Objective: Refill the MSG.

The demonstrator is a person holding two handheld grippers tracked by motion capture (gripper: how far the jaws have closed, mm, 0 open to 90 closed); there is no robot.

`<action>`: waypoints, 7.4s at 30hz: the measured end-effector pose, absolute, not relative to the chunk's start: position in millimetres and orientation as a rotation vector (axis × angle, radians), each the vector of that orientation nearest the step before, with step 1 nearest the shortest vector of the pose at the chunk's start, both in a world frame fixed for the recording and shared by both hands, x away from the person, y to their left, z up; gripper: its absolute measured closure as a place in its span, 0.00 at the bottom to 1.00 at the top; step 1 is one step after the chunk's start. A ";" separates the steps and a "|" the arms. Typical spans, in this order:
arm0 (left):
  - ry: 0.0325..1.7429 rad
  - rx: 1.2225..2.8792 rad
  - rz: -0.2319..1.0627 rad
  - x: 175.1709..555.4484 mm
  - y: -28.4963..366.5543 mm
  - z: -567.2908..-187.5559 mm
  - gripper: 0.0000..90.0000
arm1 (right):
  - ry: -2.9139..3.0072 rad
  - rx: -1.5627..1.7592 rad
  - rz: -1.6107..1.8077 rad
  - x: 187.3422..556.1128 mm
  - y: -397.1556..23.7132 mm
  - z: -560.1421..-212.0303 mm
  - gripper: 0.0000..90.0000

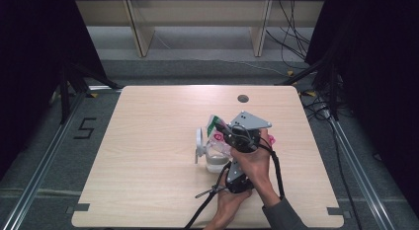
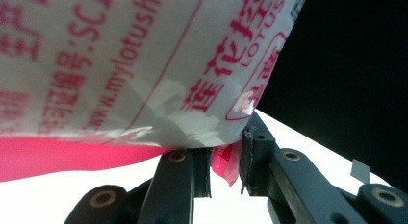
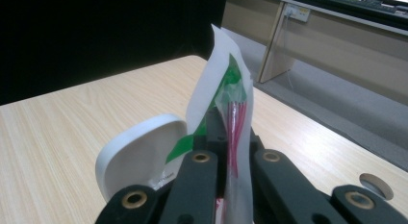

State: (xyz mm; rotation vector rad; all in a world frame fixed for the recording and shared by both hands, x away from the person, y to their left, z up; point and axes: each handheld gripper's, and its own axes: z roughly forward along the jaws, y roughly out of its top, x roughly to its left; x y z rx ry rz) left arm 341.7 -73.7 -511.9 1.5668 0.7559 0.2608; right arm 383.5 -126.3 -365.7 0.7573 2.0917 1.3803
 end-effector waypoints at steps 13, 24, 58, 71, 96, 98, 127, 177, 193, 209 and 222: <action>0.761 1.572 0.262 341.2 -73.3 -510.9 0.85 | 2.114 0.732 1.372 383.7 -124.8 -365.1 1.00; 0.761 1.564 0.258 341.1 -73.3 -511.0 0.85 | 2.115 0.740 1.380 383.2 -123.3 -365.8 1.00; 0.773 1.525 0.240 340.3 -73.9 -510.2 0.85 | 2.098 0.729 1.352 380.9 -120.6 -365.0 1.00; 0.773 1.510 0.232 340.3 -74.7 -510.2 0.85 | 2.114 0.721 1.355 381.7 -119.1 -365.8 1.00; 0.767 1.521 0.240 341.1 -73.0 -510.0 0.85 | 2.105 0.727 1.354 381.1 -117.6 -364.9 1.00; 0.769 1.515 0.235 341.1 -72.9 -509.6 0.85 | 2.106 0.733 1.354 380.5 -117.7 -364.4 1.00; 0.767 1.518 0.235 339.8 -74.0 -510.0 0.85 | 2.115 0.758 1.351 380.0 -116.9 -365.2 1.00; 0.765 1.492 0.231 339.9 -75.1 -509.7 0.85 | 2.117 0.699 1.326 384.4 -116.1 -364.7 1.00; 0.761 1.513 0.238 339.4 -72.8 -509.0 0.85 | 2.115 0.687 1.321 383.1 -114.9 -363.9 1.00; 0.771 1.494 0.236 339.4 -74.3 -509.5 0.85 | 2.134 0.682 1.311 382.8 -113.9 -364.4 0.99; 0.766 1.532 0.249 337.9 -71.5 -508.7 0.85 | 2.129 0.701 1.319 381.9 -114.5 -364.0 0.99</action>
